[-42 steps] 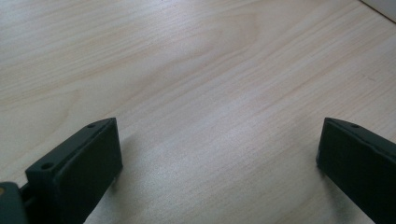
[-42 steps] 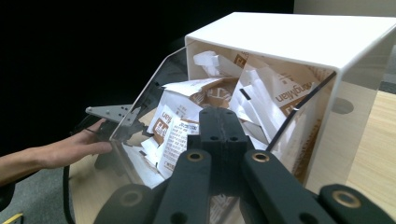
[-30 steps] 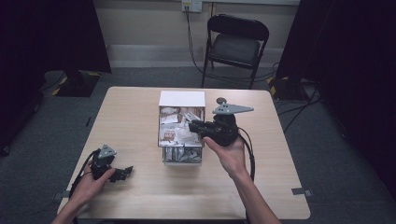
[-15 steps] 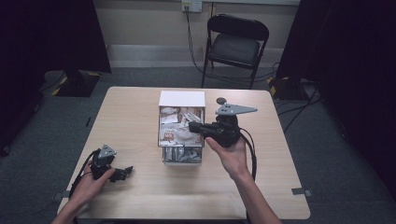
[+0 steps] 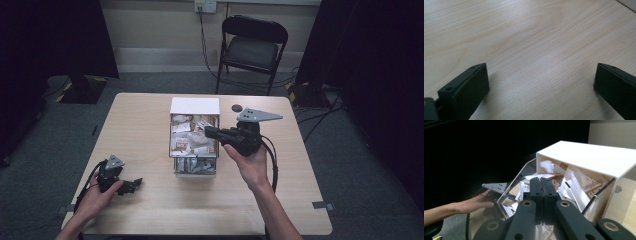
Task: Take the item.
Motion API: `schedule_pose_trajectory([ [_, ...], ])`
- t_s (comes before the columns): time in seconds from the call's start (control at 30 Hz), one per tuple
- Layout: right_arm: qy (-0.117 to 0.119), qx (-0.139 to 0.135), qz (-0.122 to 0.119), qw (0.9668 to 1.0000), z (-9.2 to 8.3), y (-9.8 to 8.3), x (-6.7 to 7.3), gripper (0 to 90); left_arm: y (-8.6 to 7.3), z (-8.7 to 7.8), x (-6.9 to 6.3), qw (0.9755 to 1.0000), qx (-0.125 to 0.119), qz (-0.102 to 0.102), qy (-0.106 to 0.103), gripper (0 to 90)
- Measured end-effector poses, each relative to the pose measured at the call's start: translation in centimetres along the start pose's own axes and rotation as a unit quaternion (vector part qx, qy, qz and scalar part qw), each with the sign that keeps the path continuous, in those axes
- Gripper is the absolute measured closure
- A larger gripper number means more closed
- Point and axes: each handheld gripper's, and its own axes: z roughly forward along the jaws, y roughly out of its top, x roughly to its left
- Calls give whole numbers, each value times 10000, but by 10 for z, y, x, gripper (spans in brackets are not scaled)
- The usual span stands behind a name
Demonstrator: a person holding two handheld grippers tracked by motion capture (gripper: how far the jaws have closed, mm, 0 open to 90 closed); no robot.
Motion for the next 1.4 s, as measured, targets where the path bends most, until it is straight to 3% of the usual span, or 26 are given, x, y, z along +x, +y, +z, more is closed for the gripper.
schedule_pose_trajectory([
  [0.6, -58, -292, -152, 9994, -21, 10, 2, 897, 0, 0, 0, 10000, -1, 0, 0, 0],
  [1.4, -375, -557, -136, 9977, -56, 14, -11, 897, 0, 0, 0, 10000, 0, 0, 1, 0],
])
